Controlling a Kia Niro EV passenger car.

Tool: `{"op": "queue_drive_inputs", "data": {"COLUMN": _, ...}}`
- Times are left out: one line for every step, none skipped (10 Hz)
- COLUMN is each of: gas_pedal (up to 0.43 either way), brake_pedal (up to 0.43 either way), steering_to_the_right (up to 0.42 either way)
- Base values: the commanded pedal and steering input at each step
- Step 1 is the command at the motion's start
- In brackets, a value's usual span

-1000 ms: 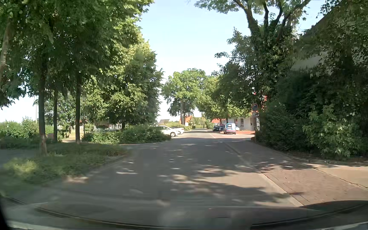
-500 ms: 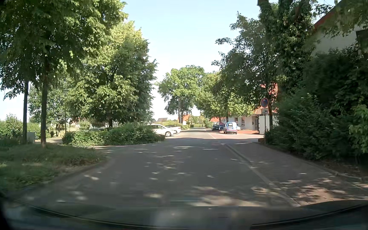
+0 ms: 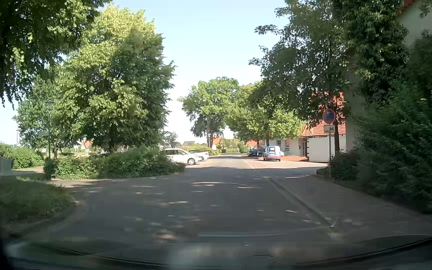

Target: Follow the waypoints while adhering to traffic rules and regulations

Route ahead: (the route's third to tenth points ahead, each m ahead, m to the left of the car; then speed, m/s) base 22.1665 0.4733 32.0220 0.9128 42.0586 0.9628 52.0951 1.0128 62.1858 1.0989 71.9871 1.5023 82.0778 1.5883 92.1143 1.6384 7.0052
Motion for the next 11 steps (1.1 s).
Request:
{"op": "queue_drive_inputs", "data": {"gas_pedal": 0.157, "brake_pedal": 0.006, "steering_to_the_right": 0.003}}
{"op": "queue_drive_inputs", "data": {"gas_pedal": 0.150, "brake_pedal": 0.006, "steering_to_the_right": 0.000}}
{"op": "queue_drive_inputs", "data": {"gas_pedal": 0.118, "brake_pedal": 0.006, "steering_to_the_right": 0.000}}
{"op": "queue_drive_inputs", "data": {"gas_pedal": 0.118, "brake_pedal": 0.006, "steering_to_the_right": 0.000}}
{"op": "queue_drive_inputs", "data": {"gas_pedal": 0.118, "brake_pedal": 0.006, "steering_to_the_right": 0.000}}
{"op": "queue_drive_inputs", "data": {"gas_pedal": 0.118, "brake_pedal": 0.006, "steering_to_the_right": 0.000}}
{"op": "queue_drive_inputs", "data": {"gas_pedal": 0.110, "brake_pedal": 0.006, "steering_to_the_right": 0.000}}
{"op": "queue_drive_inputs", "data": {"gas_pedal": 0.110, "brake_pedal": 0.006, "steering_to_the_right": 0.000}}
{"op": "queue_drive_inputs", "data": {"gas_pedal": 0.110, "brake_pedal": 0.006, "steering_to_the_right": 0.000}}
{"op": "queue_drive_inputs", "data": {"gas_pedal": 0.110, "brake_pedal": 0.006, "steering_to_the_right": -0.002}}
{"op": "queue_drive_inputs", "data": {"gas_pedal": 0.118, "brake_pedal": 0.006, "steering_to_the_right": -0.006}}
